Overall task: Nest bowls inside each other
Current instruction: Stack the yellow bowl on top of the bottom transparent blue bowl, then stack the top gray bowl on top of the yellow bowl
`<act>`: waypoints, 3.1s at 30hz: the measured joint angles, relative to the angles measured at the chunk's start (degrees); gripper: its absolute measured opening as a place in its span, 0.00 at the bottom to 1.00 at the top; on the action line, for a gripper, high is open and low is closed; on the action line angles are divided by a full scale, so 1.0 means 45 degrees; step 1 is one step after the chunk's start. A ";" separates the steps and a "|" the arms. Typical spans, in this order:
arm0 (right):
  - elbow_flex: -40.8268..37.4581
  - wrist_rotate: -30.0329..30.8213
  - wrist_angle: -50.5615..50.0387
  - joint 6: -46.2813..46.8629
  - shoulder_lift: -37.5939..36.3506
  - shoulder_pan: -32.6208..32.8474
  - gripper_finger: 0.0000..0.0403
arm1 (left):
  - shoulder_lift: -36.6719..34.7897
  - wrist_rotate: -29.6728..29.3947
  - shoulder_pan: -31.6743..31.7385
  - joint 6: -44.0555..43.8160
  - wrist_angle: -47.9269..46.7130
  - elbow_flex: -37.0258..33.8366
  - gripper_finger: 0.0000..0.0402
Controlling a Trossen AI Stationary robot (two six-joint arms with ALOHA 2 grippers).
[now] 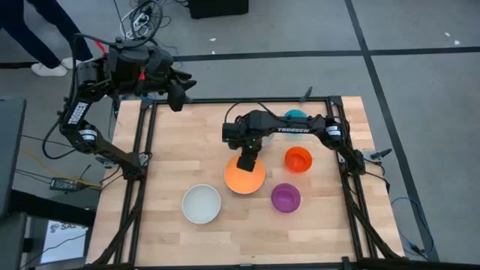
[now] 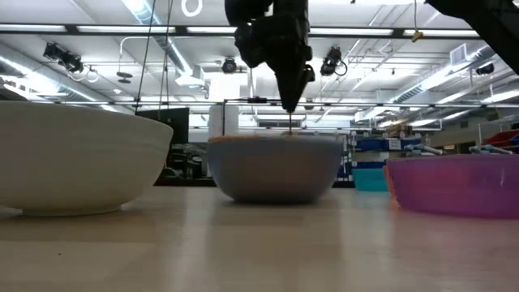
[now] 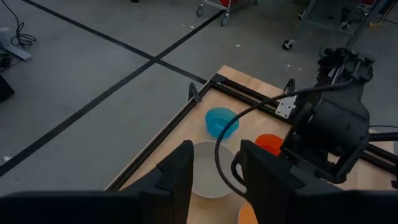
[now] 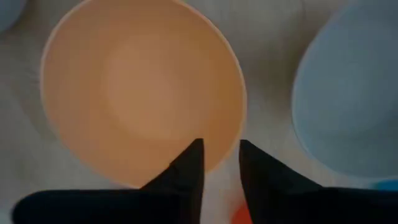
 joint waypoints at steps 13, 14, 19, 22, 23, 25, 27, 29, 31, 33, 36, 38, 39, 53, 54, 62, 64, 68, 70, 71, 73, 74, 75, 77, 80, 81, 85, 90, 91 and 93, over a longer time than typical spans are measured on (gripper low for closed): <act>0.0024 0.4239 0.0961 0.0410 -0.1289 -0.2010 0.31 | 0.0003 0.0000 0.0000 0.0036 -0.0005 0.0000 0.35; 0.0019 0.3397 0.0958 0.0493 -0.1274 -0.2473 0.31 | 0.0004 -0.0005 0.0000 0.0032 -0.0004 0.0000 0.35; 0.0007 -0.2109 0.2439 0.0940 -0.0644 -0.4258 0.33 | 0.0002 -0.0005 -0.0005 -0.0053 0.0018 0.0000 0.35; 0.0007 -0.3938 0.3224 0.1440 -0.0470 -0.4574 0.35 | 0.0000 -0.0012 0.0000 -0.0062 0.0024 0.0000 0.35; 0.0015 -0.4154 0.3405 0.1481 -0.0450 -0.4569 0.36 | 0.0003 -0.0011 0.0000 -0.0064 0.0019 0.0000 0.35; 0.0010 -0.4211 0.3360 0.1355 -0.0414 -0.4437 0.38 | 0.0002 -0.0012 0.0000 -0.0069 0.0028 0.0000 0.35; 0.0010 -0.3780 0.3511 0.1154 -0.0410 -0.4211 0.39 | 0.0005 -0.0030 0.0000 -0.0072 0.0034 0.0000 0.35; 0.0010 -0.3322 0.3440 0.1005 -0.0410 -0.3947 0.40 | 0.0000 -0.0051 -0.0002 -0.0049 0.0034 0.0000 0.35; -0.0047 -0.3031 0.3406 0.0961 -0.0410 -0.3725 0.41 | 0.0004 -0.0141 0.0000 -0.0044 0.0042 0.0000 0.35; -0.0386 -0.2630 0.3706 0.0960 -0.0434 -0.3512 0.41 | 0.0002 -0.0233 0.0000 -0.0040 0.0147 0.0000 0.35; -0.1166 -0.2188 0.3852 0.0992 -0.0408 -0.3292 0.41 | 0.0003 -0.0233 -0.0002 -0.0040 0.0374 0.0000 0.35; -0.1700 -0.2073 0.3996 0.1038 -0.0405 -0.3185 0.41 | 0.0000 -0.0233 0.0000 -0.0035 0.0518 0.0000 0.35; -0.2015 -0.1965 0.4146 0.1062 -0.0410 -0.3109 0.41 | 0.0004 -0.0233 0.0000 -0.0034 0.0609 0.0000 0.35; -0.5057 -0.1674 0.6324 0.1462 -0.0400 -0.2580 0.41 | 0.0003 -0.0223 0.0000 -0.0088 0.0581 0.0000 0.35; -0.5236 -0.1552 0.6505 0.1529 -0.0400 -0.2571 0.41 | 0.0003 -0.0223 0.0000 -0.0090 0.0578 0.0000 0.35; -0.5753 -0.1413 0.6997 0.1092 -0.0406 -0.2826 0.13 | 0.0000 -0.0221 0.0000 -0.0093 0.0573 0.0000 0.35; -0.5722 -0.1358 0.6857 0.0612 -0.0639 -0.2894 0.05 | 0.0000 -0.0240 -0.0005 -0.0093 0.0563 0.0000 0.35; -0.5730 -0.0940 0.6356 0.0325 -0.1302 -0.2886 0.02 | 0.0005 -0.0499 -0.0005 -0.0040 0.0559 0.0000 0.35; -0.5581 -0.1356 0.5909 0.0255 -0.1826 -0.2797 0.01 | 0.0004 -0.0910 -0.0003 0.0034 0.0565 -0.0026 0.35; -0.5411 -0.2006 0.5723 0.0130 -0.2124 -0.2716 0.00 | 0.0000 -0.1210 -0.0002 0.0126 0.0576 -0.0099 0.35; -0.5137 -0.3350 0.5552 -0.0172 -0.2708 -0.2371 0.00 | 0.0000 -0.1981 -0.0002 0.0434 0.0549 -0.0292 0.35; -0.5067 -0.3694 0.5513 -0.0115 -0.2999 -0.2096 0.00 | 0.0000 -0.2391 -0.0002 0.0606 0.0517 -0.0391 0.35; -0.4990 -0.3712 0.5461 0.0103 -0.3259 -0.1776 0.00 | 0.0005 -0.2788 -0.0004 0.0710 0.0508 -0.0510 0.35; -0.4823 -0.3277 0.5443 0.0396 -0.3729 -0.1083 0.00 | 0.0005 -0.3310 0.0000 0.0971 0.0526 -0.0762 0.35; -0.4674 -0.2983 0.5639 0.0750 -0.4193 -0.0054 0.00 | -0.0005 -0.3554 0.0000 0.0990 0.0565 -0.1281 0.35; -0.4673 -0.2968 0.5649 0.0972 -0.4212 0.0263 0.00 | -0.0001 -0.3555 0.0000 0.0990 0.0555 -0.1465 0.35; -0.4692 -0.2517 0.5468 0.1676 -0.3789 0.1199 0.00 | 0.0015 -0.3430 0.0000 0.0955 0.0571 -0.2167 0.35; -0.4719 -0.3443 0.5650 0.1591 -0.3547 0.1257 0.01 | 0.0015 -0.2634 0.0000 0.0922 0.0838 -0.2742 0.35; -0.4774 -0.3583 0.5689 0.1592 -0.3547 0.1256 0.02 | 0.0015 -0.2470 0.0000 0.0917 0.1019 -0.2821 0.35; -0.4789 -0.3720 0.5820 0.1594 -0.3542 0.1283 0.06 | 0.0015 -0.2185 -0.0005 0.0912 0.1262 -0.2856 0.35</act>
